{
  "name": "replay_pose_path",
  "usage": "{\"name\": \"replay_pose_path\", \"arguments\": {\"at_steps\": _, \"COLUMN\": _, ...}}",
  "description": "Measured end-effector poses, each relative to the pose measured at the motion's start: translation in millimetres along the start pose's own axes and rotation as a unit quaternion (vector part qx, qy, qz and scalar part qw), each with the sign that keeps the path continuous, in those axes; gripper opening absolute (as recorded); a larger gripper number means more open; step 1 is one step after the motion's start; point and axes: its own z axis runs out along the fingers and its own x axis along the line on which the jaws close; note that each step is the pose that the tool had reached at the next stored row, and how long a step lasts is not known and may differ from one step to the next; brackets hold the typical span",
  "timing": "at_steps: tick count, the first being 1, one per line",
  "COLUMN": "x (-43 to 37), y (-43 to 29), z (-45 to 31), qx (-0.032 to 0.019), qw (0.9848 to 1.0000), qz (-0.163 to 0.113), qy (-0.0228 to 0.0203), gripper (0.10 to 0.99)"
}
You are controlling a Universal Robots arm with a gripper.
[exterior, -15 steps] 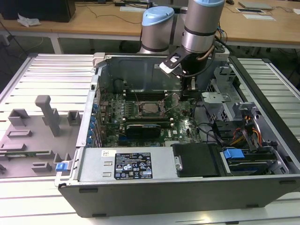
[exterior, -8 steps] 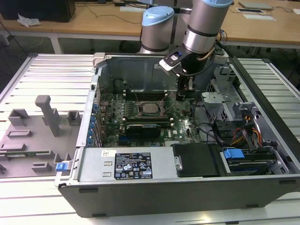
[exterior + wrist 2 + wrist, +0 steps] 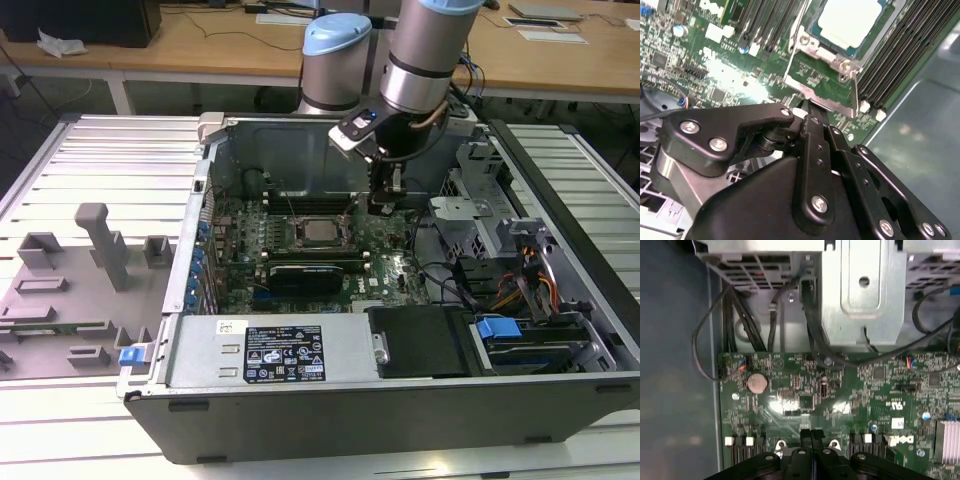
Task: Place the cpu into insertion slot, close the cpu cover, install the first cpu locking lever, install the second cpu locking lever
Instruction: 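Close the cpu cover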
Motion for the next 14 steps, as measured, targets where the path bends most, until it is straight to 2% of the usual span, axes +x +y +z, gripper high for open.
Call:
{"name": "replay_pose_path", "arguments": {"at_steps": 3, "x": 0.5, "y": -8.1, "z": 0.7, "qx": -0.0007, "qw": 1.0, "qz": 0.0, "qy": -0.0001, "gripper": 0.106}}
{"name": "replay_pose_path", "arguments": {"at_steps": 4, "x": 0.8, "y": -13.8, "z": 1.2, "qx": -0.0012, "qw": 1.0, "qz": 0.0, "qy": 0.0, "gripper": 0.106}}
{"name": "replay_pose_path", "arguments": {"at_steps": 10, "x": 0.9, "y": -28.4, "z": 2.4, "qx": -0.0028, "qw": 1.0, "qz": 0.0, "qy": 0.0008, "gripper": 0.106}}
{"name": "replay_pose_path", "arguments": {"at_steps": 14, "x": 0.9, "y": -30.5, "z": 2.7, "qx": -0.0028, "qw": 1.0, "qz": 0.0, "qy": 0.0019, "gripper": 0.106}}
